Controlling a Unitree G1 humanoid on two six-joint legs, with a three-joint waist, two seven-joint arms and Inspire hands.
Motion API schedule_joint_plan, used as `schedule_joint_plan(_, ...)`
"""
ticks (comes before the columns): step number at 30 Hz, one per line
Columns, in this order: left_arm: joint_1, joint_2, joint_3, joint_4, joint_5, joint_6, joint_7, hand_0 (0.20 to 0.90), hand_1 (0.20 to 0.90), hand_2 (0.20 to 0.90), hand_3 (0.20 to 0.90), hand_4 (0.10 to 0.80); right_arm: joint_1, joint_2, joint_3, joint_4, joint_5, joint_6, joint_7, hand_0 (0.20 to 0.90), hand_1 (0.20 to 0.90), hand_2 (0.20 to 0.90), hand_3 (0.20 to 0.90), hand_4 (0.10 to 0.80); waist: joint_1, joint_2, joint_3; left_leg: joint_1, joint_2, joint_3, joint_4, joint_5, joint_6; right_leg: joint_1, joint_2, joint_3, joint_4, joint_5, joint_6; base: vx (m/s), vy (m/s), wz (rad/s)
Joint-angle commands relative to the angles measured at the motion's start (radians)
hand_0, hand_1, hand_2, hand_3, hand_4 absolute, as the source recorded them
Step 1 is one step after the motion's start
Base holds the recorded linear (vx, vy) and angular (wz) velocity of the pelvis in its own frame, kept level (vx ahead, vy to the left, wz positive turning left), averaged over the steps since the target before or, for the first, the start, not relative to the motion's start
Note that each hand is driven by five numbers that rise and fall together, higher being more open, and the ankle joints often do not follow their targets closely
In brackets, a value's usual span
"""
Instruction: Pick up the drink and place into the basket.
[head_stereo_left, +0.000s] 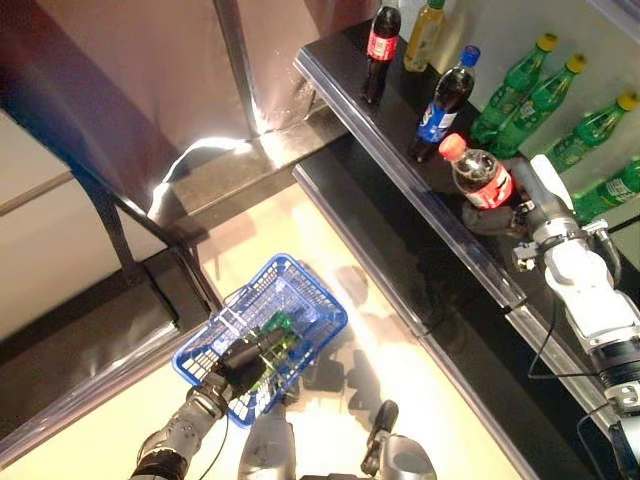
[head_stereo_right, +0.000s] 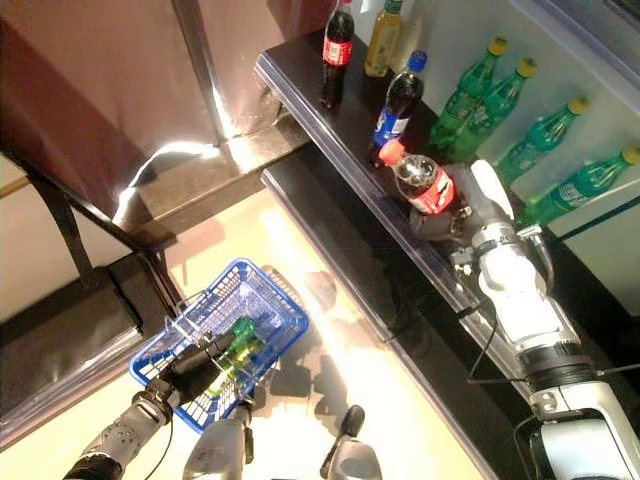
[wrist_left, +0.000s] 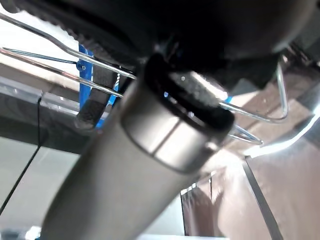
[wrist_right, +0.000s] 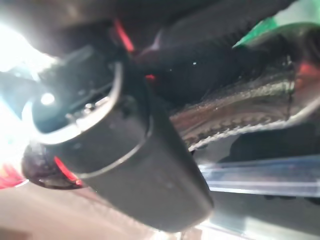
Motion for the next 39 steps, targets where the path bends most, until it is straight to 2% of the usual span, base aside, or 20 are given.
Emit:
schedule_joint_plan(1,-0.013,-0.040,-0.045,-0.217,-0.109,-0.057,-0.228,0.300,0.300,0.300,0.200,0.100,-0.010,-0.012,-0.011,-0.064,-0.032,-0.133,-0.052,0.300,0.300,0.300,0.200,0.100,0.022,0.011,-0.359,0.063,-0.005,0.060,-0.005,-0.099,-0.017,-0.020,0.007,-0.023,-0.003,0.013,0.023,0.020,-0.011,0.04)
schedule_joint_plan(9,-0.012,-0.035,-0.056,-0.359,-0.134,-0.065,-0.215,0.300,0.300,0.300,0.200,0.100,0.015,0.032,-0.003,-0.126,0.008,-0.163,-0.047,0.300,0.300,0.300,0.200,0.100,0.032,0.013,-0.359,0.069,-0.008,0.055,-0.005,-0.105,-0.012,-0.015,0.000,-0.032,-0.003,0.014,0.030,0.011,-0.004,0.08)
schedule_joint_plan(22,-0.011,-0.013,-0.107,-0.666,-0.181,-0.086,-0.146,0.300,0.300,0.300,0.200,0.100,0.092,0.099,0.006,-0.243,0.135,-0.279,0.002,0.300,0.300,0.300,0.200,0.100,0.052,0.007,-0.364,0.072,-0.008,0.042,-0.005,-0.108,-0.003,-0.004,-0.003,-0.045,-0.003,0.012,0.035,0.004,-0.001,0.03)
schedule_joint_plan(39,-0.038,0.007,-0.175,-0.870,-0.199,-0.047,-0.129,0.300,0.300,0.300,0.200,0.100,0.096,0.162,0.089,-0.337,0.311,-0.331,0.095,0.300,0.300,0.300,0.200,0.100,0.068,0.001,-0.368,0.065,-0.013,0.025,-0.005,-0.106,0.001,-0.004,-0.004,-0.049,-0.003,0.007,0.038,-0.005,-0.004,0.02)
